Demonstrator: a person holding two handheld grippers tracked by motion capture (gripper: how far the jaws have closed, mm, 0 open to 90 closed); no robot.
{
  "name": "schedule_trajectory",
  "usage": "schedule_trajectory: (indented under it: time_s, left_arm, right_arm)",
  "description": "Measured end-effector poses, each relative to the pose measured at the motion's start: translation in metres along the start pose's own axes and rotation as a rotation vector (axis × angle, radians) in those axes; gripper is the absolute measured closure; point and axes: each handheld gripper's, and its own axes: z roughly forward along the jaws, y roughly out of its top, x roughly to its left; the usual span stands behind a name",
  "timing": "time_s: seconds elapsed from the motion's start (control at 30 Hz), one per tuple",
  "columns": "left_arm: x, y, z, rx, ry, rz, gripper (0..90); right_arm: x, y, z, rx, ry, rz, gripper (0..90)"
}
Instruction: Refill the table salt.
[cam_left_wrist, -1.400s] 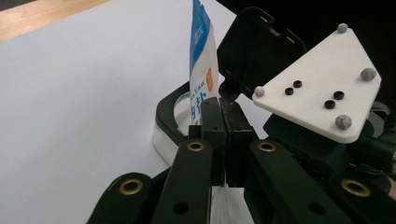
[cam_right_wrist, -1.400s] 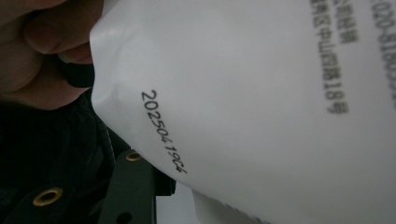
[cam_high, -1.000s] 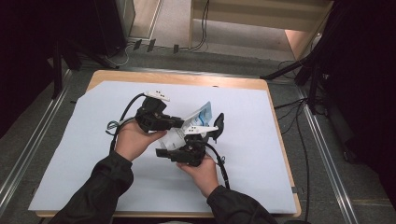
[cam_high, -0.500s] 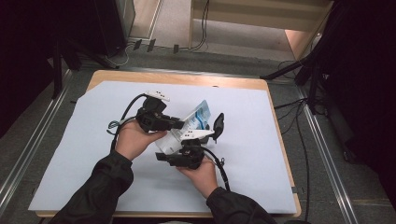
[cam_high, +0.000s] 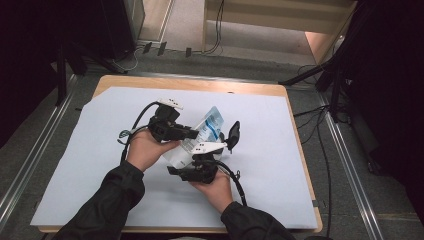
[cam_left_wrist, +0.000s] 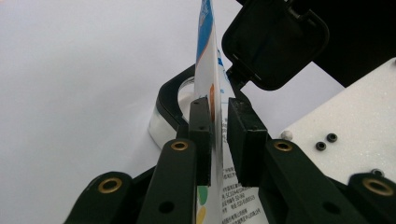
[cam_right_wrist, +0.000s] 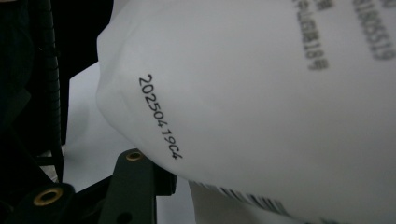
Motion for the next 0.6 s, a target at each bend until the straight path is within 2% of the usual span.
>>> schedule_trajectory:
  time_s: [0.13,0.27,0.4,0.6]
  left_arm:
    - [0.002,-0.001,0.000,-0.001,-0.004,0.000,83.1]
    - [0.003,-0.002,-0.001,0.006,-0.003,0.007,90.0]
    - [0.004,-0.002,-0.004,0.006,-0.021,0.003,90.0]
    - [0.004,-0.003,-0.007,-0.001,-0.033,0.009,90.0]
  right_arm:
    - [0.000,-0.003,0.001,0.001,-0.008,-0.007,57.5]
    - [0.000,-0.004,0.001,0.000,-0.015,-0.008,57.2]
    - [0.000,-0.006,0.001,-0.006,-0.026,-0.001,56.3]
    - [-0.006,-0.016,0.000,-0.015,-0.035,0.093,58.9]
